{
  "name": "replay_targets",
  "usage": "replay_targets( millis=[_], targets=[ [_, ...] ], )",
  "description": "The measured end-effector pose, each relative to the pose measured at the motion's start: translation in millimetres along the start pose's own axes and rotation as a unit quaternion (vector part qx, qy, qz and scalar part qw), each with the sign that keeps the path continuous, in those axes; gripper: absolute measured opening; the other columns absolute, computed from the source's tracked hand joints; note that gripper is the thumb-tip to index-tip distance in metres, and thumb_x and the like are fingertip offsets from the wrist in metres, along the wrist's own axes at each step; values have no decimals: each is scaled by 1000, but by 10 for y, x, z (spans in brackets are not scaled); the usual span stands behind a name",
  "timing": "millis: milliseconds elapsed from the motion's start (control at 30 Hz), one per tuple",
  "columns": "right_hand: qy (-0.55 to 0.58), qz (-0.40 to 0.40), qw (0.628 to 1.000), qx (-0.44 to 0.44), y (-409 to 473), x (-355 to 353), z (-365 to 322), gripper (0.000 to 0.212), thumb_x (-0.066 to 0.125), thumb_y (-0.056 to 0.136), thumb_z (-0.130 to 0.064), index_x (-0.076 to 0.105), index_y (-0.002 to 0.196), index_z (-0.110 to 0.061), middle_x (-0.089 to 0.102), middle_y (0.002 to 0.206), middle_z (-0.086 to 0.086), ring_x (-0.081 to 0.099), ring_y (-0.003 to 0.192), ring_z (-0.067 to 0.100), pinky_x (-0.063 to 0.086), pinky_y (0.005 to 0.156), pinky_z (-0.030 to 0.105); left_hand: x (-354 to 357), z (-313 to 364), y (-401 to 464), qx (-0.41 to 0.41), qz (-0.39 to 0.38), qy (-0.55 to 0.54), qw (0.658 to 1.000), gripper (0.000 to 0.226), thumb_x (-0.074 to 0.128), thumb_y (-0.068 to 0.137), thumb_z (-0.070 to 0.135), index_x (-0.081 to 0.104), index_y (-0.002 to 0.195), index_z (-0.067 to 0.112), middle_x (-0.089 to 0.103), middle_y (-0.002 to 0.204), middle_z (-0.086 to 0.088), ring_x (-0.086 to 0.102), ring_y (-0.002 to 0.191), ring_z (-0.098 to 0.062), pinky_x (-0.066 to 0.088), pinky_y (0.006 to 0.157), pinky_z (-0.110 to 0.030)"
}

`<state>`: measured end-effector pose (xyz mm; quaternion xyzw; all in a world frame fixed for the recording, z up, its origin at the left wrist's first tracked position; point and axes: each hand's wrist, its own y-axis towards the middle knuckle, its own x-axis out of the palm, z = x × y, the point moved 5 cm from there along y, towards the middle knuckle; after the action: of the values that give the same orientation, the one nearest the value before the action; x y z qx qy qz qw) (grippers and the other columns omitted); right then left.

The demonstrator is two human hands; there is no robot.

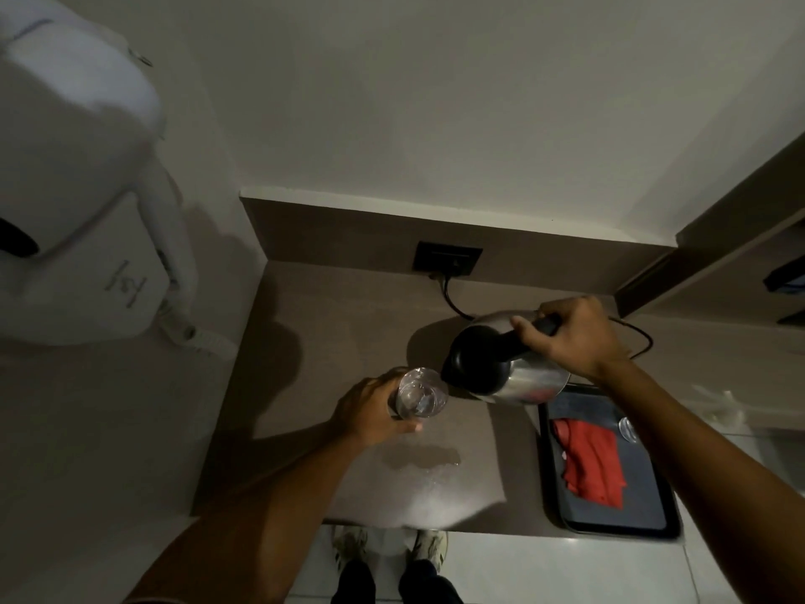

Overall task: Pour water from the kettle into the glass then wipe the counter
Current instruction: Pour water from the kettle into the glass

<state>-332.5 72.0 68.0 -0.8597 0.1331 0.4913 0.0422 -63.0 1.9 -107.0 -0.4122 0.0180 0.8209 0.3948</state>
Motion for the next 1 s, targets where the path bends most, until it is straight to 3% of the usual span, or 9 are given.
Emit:
replay_targets(
  millis=[333,567,767,1000],
  targets=[
    [-135,-14,989,-56,17,75,-384,58,54,86,-63,56,54,-14,50,46,2,45,39,18,45,44,34,3,-12,21,5,-25,2,1000,93,78,58,70,40,138,44,67,126,11,64,111,-18,55,91,-39],
    [-183,-12,979,-85,29,61,-491,57,48,83,-64,55,52,-17,48,44,-2,42,37,15,43,45,29,-12,0,20,13,-23,9,1000,92,81,62,66,42,142,41,67,128,8,64,114,-20,56,93,-43],
    [-237,-2,964,-117,43,25,-570,67,37,84,-69,48,46,-15,40,39,-2,36,34,19,18,56,23,-29,10,10,12,-23,10,1000,92,80,61,69,43,140,42,68,127,9,64,113,-19,56,92,-42],
    [-254,1,960,-122,52,-48,-641,70,34,84,-72,47,44,-15,39,38,-2,30,33,16,13,51,18,-24,8,2,5,-30,19,999,91,80,63,68,43,141,40,67,128,8,63,114,-19,55,94,-44]
  ],
)
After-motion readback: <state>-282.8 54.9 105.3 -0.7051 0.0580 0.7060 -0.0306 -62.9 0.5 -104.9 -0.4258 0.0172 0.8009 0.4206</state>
